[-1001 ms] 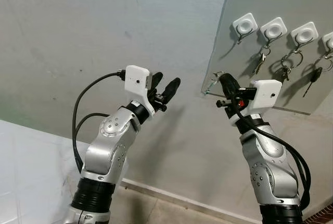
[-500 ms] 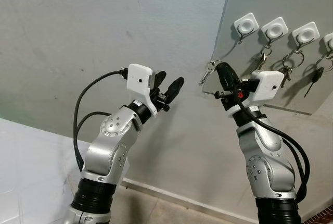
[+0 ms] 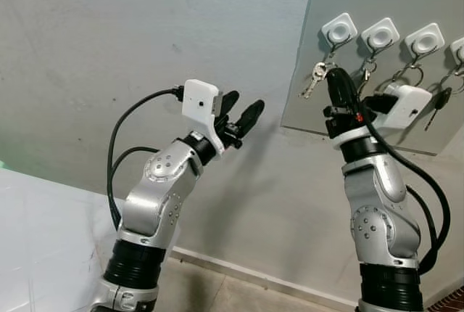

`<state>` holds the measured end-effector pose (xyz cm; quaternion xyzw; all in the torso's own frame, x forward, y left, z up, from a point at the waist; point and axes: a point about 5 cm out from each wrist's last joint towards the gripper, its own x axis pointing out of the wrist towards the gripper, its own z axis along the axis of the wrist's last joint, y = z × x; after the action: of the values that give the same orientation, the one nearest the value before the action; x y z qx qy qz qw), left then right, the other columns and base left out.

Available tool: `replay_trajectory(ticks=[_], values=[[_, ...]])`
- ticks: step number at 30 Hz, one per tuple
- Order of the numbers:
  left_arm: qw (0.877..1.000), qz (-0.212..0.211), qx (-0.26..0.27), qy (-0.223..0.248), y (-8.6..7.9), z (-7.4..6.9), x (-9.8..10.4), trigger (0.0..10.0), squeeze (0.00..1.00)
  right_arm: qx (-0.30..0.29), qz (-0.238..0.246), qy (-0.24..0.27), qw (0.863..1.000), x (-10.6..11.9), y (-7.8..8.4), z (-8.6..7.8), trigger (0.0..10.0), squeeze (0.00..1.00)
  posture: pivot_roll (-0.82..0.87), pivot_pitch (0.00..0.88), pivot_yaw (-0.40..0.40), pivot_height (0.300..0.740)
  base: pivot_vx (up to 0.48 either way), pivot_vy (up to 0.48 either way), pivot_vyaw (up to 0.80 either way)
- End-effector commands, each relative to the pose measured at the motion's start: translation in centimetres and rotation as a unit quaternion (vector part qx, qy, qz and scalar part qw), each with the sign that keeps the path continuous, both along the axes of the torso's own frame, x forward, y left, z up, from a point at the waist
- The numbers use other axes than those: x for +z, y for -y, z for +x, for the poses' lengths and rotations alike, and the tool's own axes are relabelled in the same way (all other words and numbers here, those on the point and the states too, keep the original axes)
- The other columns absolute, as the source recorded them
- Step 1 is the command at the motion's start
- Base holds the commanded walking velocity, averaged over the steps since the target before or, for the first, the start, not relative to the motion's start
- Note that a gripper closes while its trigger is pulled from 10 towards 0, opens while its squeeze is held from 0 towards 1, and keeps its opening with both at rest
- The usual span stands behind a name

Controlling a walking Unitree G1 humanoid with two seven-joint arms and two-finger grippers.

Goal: Hang keys on a hook

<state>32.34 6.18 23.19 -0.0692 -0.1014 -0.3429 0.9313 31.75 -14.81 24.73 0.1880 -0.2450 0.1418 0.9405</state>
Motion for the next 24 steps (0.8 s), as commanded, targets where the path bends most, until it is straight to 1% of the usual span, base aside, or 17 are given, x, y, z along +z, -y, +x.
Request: replay_trajectory(ticks=[1, 8, 16, 19, 20, 21, 22, 24], values=[[1.0, 0.003, -0.011, 0.006, 0.4, 0.0, 0.5, 10.0, 0.0, 0.009, -0.001, 0.006, 1.0, 0.5, 0.1, 0.3, 10.0, 0.0, -0.03, 0.0, 0.037, 0.74, 0.0, 0.0, 0.0], [1.0, 0.0, -0.013, 0.009, 0.6, 0.0, 0.8, 10.0, 0.0, 0.018, 0.001, 0.005, 1.0, 0.9, 0.3, 0.8, 10.0, 0.0, -0.02, 0.0, 0.031, 0.74, 0.0, 0.0, 0.0], [1.0, -0.004, -0.013, 0.008, 0.7, -0.1, 0.8, 10.0, 0.0, 0.028, 0.026, 0.001, 0.999, 1.2, 0.7, 1.8, 10.0, 0.0, -0.02, 0.0, 0.029, 0.74, 0.0, 0.0, 0.0], [1.0, -0.005, -0.013, 0.009, 0.6, -0.1, 1.0, 10.0, 0.0, 0.036, 0.047, -0.006, 0.998, 1.3, 0.8, 2.2, 10.0, 0.0, -0.02, 0.003, 0.026, 0.74, 0.0, 0.0, 0.0], [1.0, -0.005, -0.013, 0.01, 0.6, -0.1, 1.0, 10.0, 0.0, 0.042, 0.058, -0.01, 0.997, 1.3, 0.8, 2.4, 10.0, 0.0, -0.02, 0.004, 0.026, 0.74, 0.0, 0.0, 0.0], [1.0, -0.007, -0.012, 0.01, 0.6, -0.1, 1.1, 10.0, 0.0, 0.05, 0.08, -0.018, 0.995, 1.2, 0.9, 2.7, 10.0, 0.0, -0.02, 0.005, 0.025, 0.74, 0.0, 0.0, 0.0], [1.0, -0.007, -0.012, 0.01, 0.6, -0.1, 1.1, 10.0, 0.0, 0.05, 0.08, -0.018, 0.995, 1.2, 0.9, 2.7, 10.0, 0.0, -0.02, 0.005, 0.025, 0.74, 0.0, 0.0, 0.0], [1.0, -0.008, -0.011, 0.011, 0.6, -0.1, 1.1, 10.0, 0.0, 0.059, 0.109, -0.025, 0.992, 1.1, 1.0, 3.0, 10.0, 0.0, -0.02, 0.007, 0.026, 0.74, 0.0, 0.0, 0.0]])
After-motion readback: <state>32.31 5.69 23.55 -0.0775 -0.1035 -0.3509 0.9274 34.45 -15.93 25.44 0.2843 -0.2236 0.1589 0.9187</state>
